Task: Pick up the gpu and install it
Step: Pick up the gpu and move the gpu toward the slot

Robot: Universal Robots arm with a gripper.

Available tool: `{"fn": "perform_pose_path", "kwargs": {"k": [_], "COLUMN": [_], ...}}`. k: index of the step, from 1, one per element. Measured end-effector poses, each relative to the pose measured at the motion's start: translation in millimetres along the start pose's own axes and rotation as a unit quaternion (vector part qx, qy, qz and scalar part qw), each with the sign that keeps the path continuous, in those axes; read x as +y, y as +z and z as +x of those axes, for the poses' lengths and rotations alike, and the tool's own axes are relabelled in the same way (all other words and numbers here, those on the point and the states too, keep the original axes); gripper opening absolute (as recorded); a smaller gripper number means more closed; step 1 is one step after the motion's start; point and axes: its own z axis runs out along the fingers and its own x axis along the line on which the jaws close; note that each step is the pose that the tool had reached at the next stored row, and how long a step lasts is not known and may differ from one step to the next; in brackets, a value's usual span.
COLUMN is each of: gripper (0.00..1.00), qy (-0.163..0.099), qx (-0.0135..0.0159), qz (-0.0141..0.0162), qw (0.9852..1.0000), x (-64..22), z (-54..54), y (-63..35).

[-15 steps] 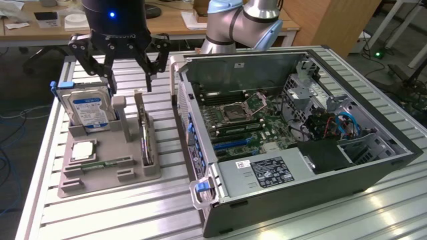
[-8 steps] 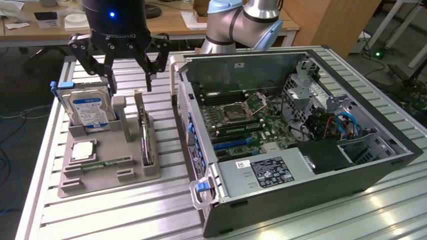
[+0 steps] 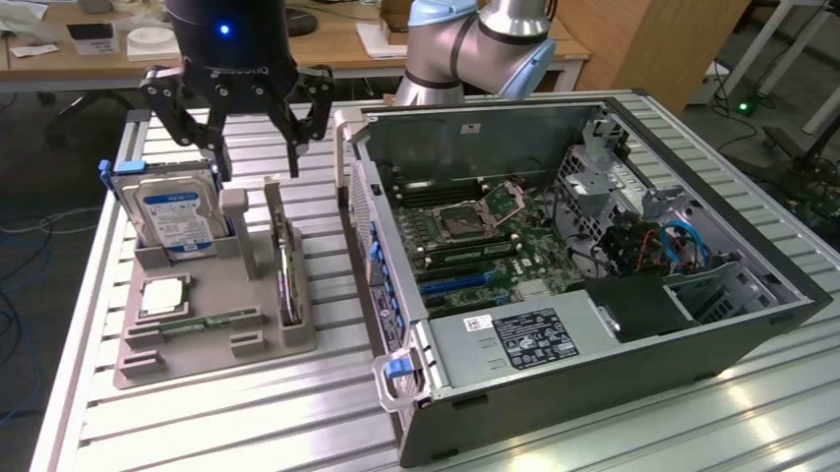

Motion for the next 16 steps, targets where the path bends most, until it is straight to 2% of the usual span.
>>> {"fn": "perform_pose_path", "kwargs": {"k": [3, 16], "gripper": [0.65, 0.65], "qy": [0.000, 0.000], "qx": [-0.0002, -0.0002], "qz": [0.0023, 0.0023], "qw": [1.0000, 1.0000], "x": [1.2, 0.8], "z": [-1.1, -2.1], "y": [5.4, 24.4]}}
